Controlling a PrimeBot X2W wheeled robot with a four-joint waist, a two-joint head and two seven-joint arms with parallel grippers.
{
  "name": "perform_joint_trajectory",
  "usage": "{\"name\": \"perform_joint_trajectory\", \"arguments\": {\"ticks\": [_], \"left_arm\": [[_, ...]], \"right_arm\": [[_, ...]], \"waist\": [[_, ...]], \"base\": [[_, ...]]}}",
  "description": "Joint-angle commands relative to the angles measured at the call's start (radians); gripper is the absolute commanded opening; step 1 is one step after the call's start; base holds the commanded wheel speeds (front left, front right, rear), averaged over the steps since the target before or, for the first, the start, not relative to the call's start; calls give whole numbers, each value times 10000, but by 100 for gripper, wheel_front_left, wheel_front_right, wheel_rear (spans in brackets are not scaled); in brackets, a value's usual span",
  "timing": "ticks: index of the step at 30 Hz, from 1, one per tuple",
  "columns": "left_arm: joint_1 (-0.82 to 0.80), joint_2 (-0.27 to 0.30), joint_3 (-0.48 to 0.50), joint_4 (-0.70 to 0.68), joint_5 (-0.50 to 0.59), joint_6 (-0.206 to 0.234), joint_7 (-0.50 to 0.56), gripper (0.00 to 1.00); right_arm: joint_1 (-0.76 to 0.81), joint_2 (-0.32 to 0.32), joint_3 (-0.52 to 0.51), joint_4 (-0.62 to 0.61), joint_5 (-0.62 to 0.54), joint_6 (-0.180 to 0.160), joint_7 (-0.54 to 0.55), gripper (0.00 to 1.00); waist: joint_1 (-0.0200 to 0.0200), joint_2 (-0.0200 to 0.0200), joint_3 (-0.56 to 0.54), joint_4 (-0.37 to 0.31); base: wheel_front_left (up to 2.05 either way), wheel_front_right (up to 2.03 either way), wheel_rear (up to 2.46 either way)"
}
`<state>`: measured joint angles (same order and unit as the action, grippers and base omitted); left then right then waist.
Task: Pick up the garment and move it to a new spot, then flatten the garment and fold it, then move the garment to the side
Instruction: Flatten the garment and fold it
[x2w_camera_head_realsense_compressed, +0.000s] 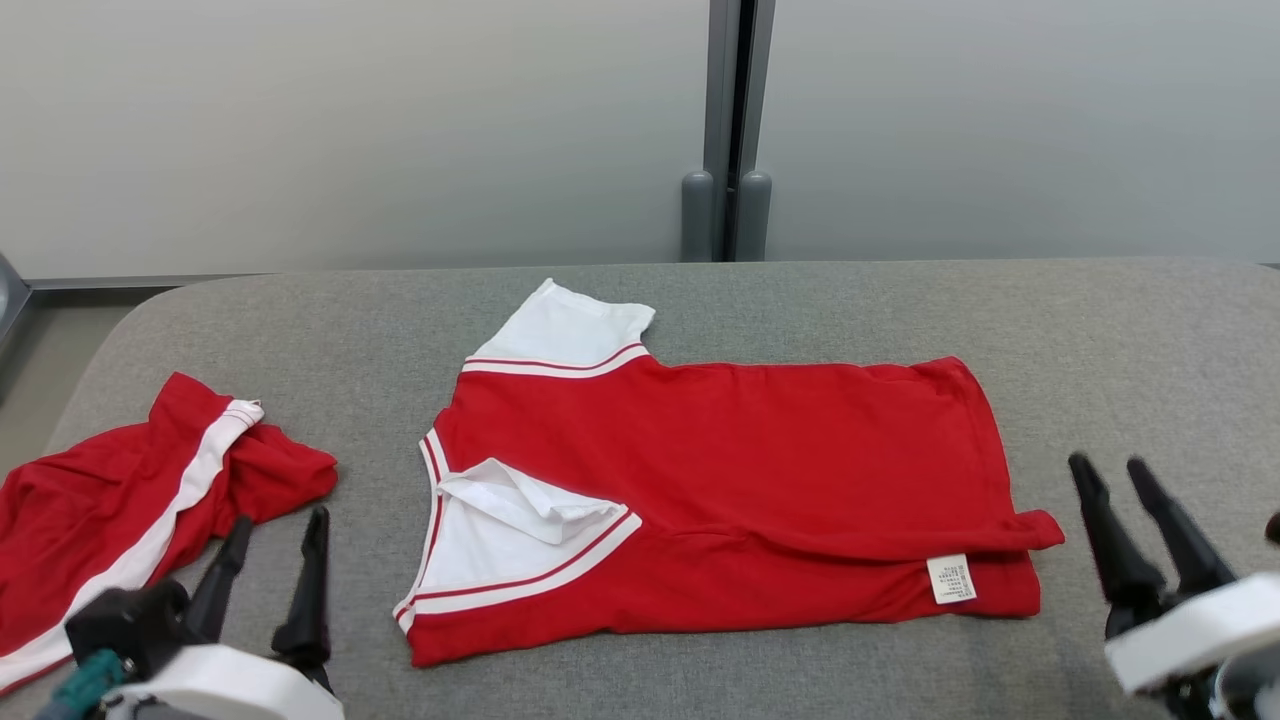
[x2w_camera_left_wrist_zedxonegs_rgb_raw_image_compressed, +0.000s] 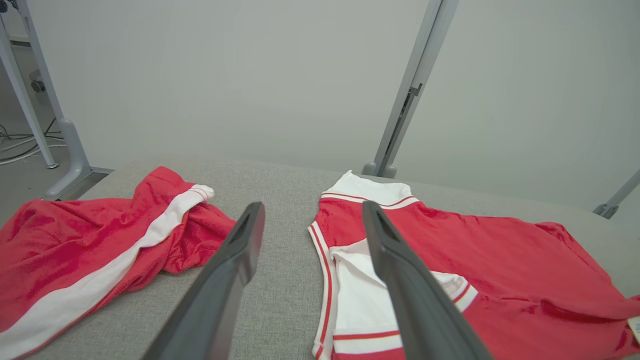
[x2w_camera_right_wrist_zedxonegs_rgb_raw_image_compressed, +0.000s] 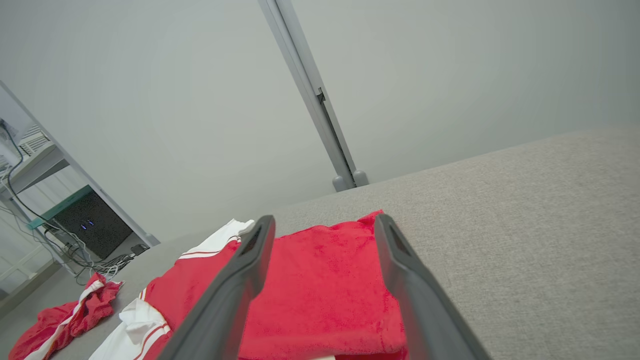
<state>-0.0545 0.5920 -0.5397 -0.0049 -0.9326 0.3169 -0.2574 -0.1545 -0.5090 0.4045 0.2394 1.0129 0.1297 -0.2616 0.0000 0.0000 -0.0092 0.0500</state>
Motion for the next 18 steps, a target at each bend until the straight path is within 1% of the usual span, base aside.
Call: {"name": "perform_joint_trajectory", "arguments": {"ticks": [1, 4, 7, 9, 14, 18], "left_arm": [[237, -168, 145, -61, 232, 107, -63, 100], [659, -678, 534, -162, 939, 97, -85, 100], [1003, -1168, 862, -174, 1540, -13, -77, 100], [1108, -1380, 1008, -138, 1809, -128, -71, 100], [1275, -1695, 1288, 153, 2165, -542, -72, 100], [1283, -1791, 1365, 378, 2309, -778, -73, 100]], "right_arm": [[493, 197, -283, -199, -412, 22, -42, 100], [1329, 660, -845, -553, -1254, 22, -45, 100], [1743, 956, -1066, -570, -1709, 22, -45, 100], [1852, 1094, -1115, -491, -1878, 22, -45, 100], [1803, 1279, -1106, -282, -2055, 22, -46, 100], [1715, 1306, -1063, -83, -2086, 22, -39, 100]], "waist": [[0, 0, 0, 6], [0, 0, 8, -9], [0, 0, -2, -60], [0, 0, -23, -96], [0, 0, -90, -187], [0, 0, -133, -253]], "base": [[0, 0, 0], [0, 0, 0], [0, 0, 0], [0, 0, 0], [0, 0, 0], [0, 0, 0]]}}
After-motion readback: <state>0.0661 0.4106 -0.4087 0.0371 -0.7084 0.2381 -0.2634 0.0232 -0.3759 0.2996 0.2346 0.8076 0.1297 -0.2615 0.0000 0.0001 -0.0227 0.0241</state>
